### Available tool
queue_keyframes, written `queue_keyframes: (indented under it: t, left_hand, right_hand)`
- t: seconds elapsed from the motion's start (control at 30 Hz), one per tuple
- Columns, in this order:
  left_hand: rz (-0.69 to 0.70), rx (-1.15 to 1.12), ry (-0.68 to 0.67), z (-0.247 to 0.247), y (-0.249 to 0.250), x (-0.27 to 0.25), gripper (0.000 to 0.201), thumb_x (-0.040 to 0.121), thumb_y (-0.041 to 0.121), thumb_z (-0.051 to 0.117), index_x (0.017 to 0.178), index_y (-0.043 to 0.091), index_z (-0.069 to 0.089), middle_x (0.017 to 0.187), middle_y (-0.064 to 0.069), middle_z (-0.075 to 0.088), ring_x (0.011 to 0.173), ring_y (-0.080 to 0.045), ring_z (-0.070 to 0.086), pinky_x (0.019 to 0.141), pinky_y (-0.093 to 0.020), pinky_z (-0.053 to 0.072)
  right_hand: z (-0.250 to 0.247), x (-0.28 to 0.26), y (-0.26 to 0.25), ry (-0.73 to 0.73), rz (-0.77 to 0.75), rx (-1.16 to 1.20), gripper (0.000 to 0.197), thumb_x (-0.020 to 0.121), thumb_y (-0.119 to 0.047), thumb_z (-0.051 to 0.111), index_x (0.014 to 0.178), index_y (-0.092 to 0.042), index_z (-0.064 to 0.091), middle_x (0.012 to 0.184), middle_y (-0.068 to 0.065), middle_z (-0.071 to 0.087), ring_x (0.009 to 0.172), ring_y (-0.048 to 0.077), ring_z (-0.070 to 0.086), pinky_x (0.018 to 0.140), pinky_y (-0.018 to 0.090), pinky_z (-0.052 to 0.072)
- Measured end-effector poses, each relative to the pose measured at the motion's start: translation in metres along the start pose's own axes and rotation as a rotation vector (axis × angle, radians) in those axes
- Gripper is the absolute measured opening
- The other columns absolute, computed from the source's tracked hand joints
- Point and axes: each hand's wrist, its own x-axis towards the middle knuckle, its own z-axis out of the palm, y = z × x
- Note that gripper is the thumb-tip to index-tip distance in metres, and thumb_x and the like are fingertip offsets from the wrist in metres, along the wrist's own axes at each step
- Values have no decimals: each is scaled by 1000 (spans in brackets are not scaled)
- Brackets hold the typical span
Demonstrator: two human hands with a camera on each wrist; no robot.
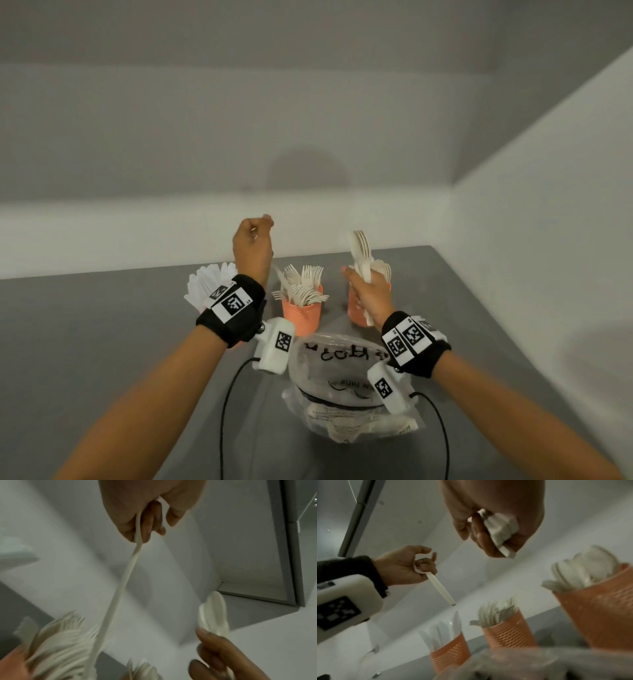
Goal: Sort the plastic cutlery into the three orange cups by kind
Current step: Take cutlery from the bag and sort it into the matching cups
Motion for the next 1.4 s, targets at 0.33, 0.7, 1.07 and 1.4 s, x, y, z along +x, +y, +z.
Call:
queue_keyframes:
  t: [0.33, 0.7, 1.07, 1.4]
  left_hand:
    - [322, 113, 17, 33, -6, 32, 24, 99, 25, 37, 82, 13, 50, 66, 13, 47, 49, 0, 41, 55, -15, 36]
    - [308, 215, -38, 58, -49, 48, 23, 100, 20, 37, 85, 8, 51, 75, 15, 53, 48, 5, 43, 52, -7, 33]
    - [242, 312, -129, 64, -89, 47, 26, 101, 18, 34, 84, 9, 53, 66, 12, 48, 52, 6, 44, 55, -6, 34]
    - [278, 500, -300, 61, -108, 34, 29, 100, 14, 34, 94, -1, 59, 66, 9, 47, 60, -4, 47, 57, -11, 33]
  right_hand:
    - [-46, 60, -17, 388, -213, 30, 49, 93, -28, 53, 50, -11, 37, 32, -7, 35, 28, 6, 39, 38, 17, 37]
    - [-43, 107, 25, 460, -202, 136, 46, 86, -43, 43, 52, -12, 38, 33, -10, 43, 38, 3, 43, 46, 13, 40]
    - [-57, 111, 63, 318, -229, -143, 49, 77, -55, 44, 61, -9, 48, 53, 1, 51, 49, 7, 52, 54, 21, 44]
    - [-61, 100, 61, 257, -204, -508, 18, 76, -12, 70, 91, -9, 60, 98, -2, 52, 90, 13, 48, 84, 29, 42]
